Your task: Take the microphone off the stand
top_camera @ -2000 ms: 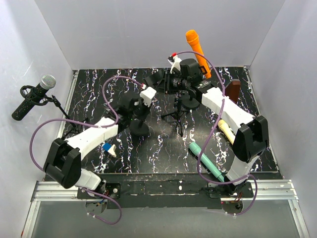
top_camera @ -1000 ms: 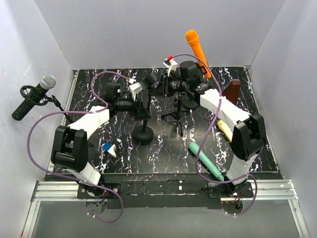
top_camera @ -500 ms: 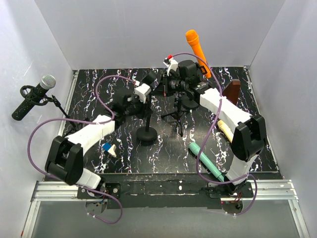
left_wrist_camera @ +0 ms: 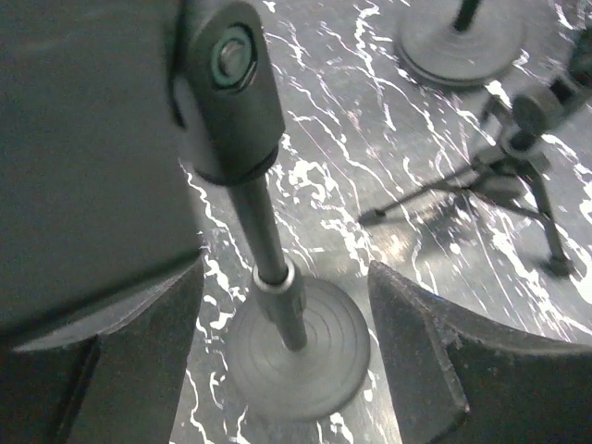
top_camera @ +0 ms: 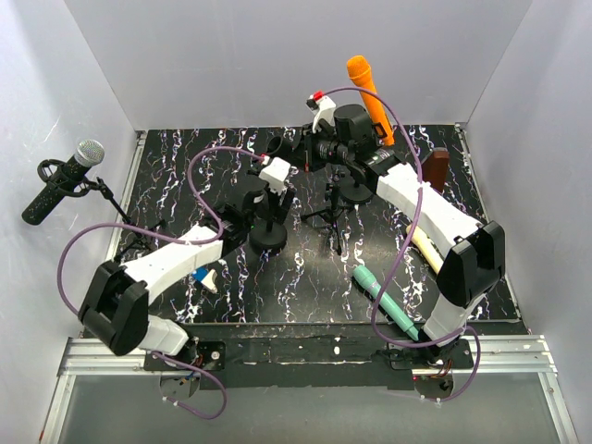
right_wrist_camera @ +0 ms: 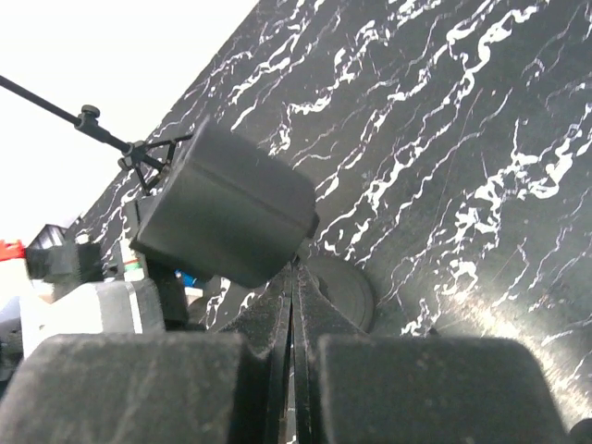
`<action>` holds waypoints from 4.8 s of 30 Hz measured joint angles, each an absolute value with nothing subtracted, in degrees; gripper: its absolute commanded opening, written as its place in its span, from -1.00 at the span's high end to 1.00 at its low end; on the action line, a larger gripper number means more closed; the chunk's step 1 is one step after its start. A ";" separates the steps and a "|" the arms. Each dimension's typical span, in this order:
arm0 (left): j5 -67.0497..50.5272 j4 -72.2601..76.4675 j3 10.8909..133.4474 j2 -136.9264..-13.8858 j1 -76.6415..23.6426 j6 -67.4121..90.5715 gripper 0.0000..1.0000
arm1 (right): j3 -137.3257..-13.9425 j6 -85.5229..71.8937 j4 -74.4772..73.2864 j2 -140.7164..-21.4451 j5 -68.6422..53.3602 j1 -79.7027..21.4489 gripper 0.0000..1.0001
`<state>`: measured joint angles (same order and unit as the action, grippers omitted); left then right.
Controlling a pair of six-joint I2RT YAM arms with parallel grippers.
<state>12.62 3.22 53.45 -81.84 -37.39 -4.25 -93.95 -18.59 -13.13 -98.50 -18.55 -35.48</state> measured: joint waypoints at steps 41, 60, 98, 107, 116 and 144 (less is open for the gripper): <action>-2.33 -32.56 71.24 -65.49 -30.00 -19.84 -0.58 | -90.94 -11.66 -7.29 -93.25 -34.96 -35.48 0.13; -3.79 -26.20 69.91 -65.67 -29.74 -18.11 0.35 | -90.70 -10.22 -7.31 -93.06 -39.24 -35.48 0.06; -8.91 -23.14 62.06 -64.64 -28.21 -14.31 -0.56 | -84.31 -2.70 -10.94 -85.36 -36.07 -35.70 -0.04; -9.41 -27.46 69.87 -65.12 -27.92 -13.89 -0.71 | -84.14 0.27 -22.26 -80.86 -22.70 -35.42 -0.15; -4.32 -28.36 64.88 -65.87 -27.57 -13.82 -0.67 | -84.14 -2.85 -27.64 -80.68 -5.41 -34.87 -0.28; -4.45 -11.07 58.92 -71.48 -26.68 -20.45 0.41 | -88.25 -5.52 -26.76 -95.13 -1.15 -33.45 0.97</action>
<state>-4.45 -11.07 58.92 -71.48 -26.68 -20.45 -88.25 -5.52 -26.76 -95.13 -1.15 -33.45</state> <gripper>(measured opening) 0.408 0.127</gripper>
